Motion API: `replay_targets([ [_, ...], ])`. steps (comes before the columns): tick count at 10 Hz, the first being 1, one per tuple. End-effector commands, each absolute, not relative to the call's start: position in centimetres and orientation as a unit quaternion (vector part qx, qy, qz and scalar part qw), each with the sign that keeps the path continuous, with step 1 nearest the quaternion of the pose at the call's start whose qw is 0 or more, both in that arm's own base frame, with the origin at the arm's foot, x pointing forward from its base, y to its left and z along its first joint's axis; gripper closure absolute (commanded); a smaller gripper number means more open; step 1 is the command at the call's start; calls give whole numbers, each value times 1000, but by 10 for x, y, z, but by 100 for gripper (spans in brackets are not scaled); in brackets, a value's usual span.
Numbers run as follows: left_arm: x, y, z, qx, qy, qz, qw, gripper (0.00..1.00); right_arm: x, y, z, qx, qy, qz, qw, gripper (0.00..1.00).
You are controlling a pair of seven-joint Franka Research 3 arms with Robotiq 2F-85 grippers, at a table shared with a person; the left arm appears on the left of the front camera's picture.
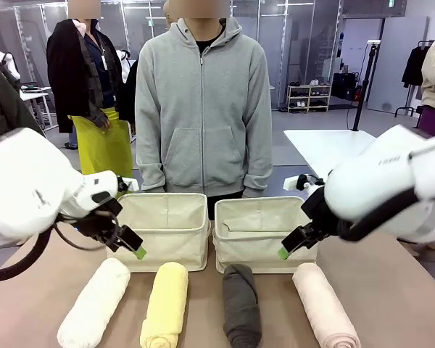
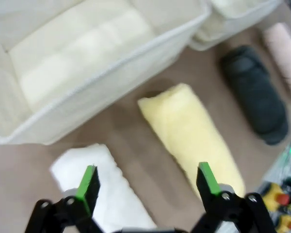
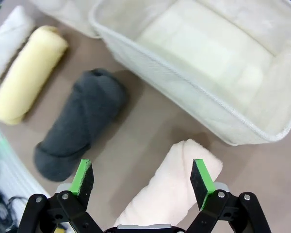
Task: Divide the towels into two baskets.
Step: Pick up one hotel-folded towel and place it in the Fabric basket indicated by the person.
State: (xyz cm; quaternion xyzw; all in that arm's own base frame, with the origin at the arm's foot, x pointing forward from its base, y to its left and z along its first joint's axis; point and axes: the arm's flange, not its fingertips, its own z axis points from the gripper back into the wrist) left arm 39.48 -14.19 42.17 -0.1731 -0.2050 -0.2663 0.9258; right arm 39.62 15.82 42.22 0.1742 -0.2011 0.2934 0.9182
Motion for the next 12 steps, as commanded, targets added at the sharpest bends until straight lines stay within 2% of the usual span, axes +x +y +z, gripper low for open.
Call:
replay_targets([
  [1,405,-98,429,-302,-148,-237,912,0,412,128,424,274,-130,284,910,0],
  [3,400,-55,427,-458,-100,-203,860,0,416,88,426,424,-72,227,874,0],
  [4,396,-28,423,-502,-110,-166,841,0,413,58,425,497,-61,187,845,0],
  [7,347,86,406,-622,-188,-20,759,0,392,-50,408,604,-87,67,789,0],
  [11,248,214,412,-604,-341,103,713,0,333,-197,396,651,-186,-104,729,0],
  [12,230,231,413,-584,-349,132,720,0,319,-215,398,651,-207,-120,721,0],
])
